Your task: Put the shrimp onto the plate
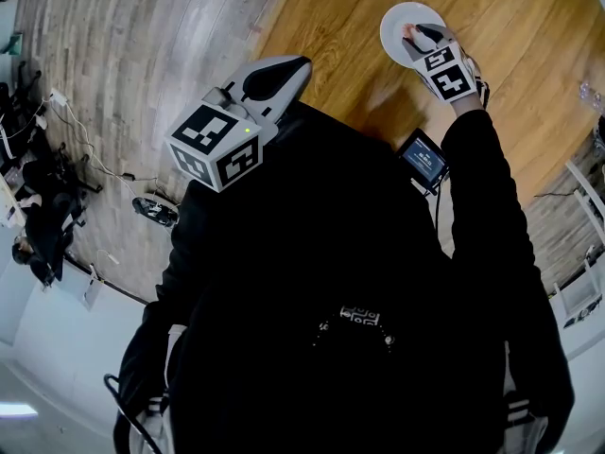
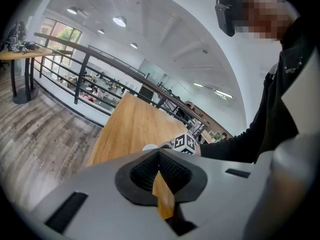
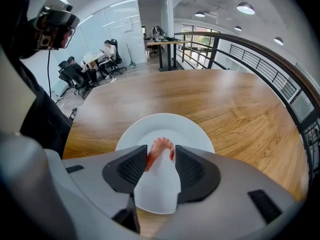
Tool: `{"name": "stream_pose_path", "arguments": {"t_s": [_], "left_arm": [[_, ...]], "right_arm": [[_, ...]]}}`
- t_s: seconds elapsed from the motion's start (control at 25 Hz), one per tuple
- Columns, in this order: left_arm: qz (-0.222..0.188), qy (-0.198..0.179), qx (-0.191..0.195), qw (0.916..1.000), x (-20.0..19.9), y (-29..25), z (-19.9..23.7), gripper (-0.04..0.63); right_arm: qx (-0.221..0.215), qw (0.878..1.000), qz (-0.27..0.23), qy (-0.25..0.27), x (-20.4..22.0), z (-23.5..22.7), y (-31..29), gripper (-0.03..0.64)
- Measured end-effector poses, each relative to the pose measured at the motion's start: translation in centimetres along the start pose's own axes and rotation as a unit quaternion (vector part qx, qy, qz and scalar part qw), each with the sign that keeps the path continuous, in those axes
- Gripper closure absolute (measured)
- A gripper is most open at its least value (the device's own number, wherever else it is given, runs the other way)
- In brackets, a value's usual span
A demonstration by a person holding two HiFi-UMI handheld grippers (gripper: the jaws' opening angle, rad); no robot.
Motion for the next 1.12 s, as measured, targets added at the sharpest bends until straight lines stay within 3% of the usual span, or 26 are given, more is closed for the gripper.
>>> {"name": "stream_pose_path", "arguments": {"t_s": [0.32,0.92,1.04,1.12], "left_arm": [[-0.007,-0.001,-0.005,1.0000,0.6,0.3,-0.2,0.589],[-0.014,-0.009,-0.006,0.9998,0.6,1.1,-0.8,0.589],[-0.018,-0.012,-0.005,0.9998,0.7,1.5,-1.2,0.589],[-0.022,-0.014,-0.005,0.9996,0.6,1.7,-1.4,0.589]], "right_arm": [[0.007,1.000,-0.007,0.000,0.0,0.0,0.1,0.399],[0.012,1.000,-0.012,0.003,-0.5,-0.1,0.6,0.397],[0.005,1.000,-0.016,0.012,-0.6,0.3,0.8,0.412],[0.009,1.000,-0.022,0.019,-0.8,0.4,1.2,0.480]]}}
Point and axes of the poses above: the fingertips, and each gripper's own axes: y backward along the fingers, z to its left, x out of its underside, the point moved 10 cm from there along y, backward along the fingers, and after that the axes turned 10 degrees about x, right-handed, at the moved point
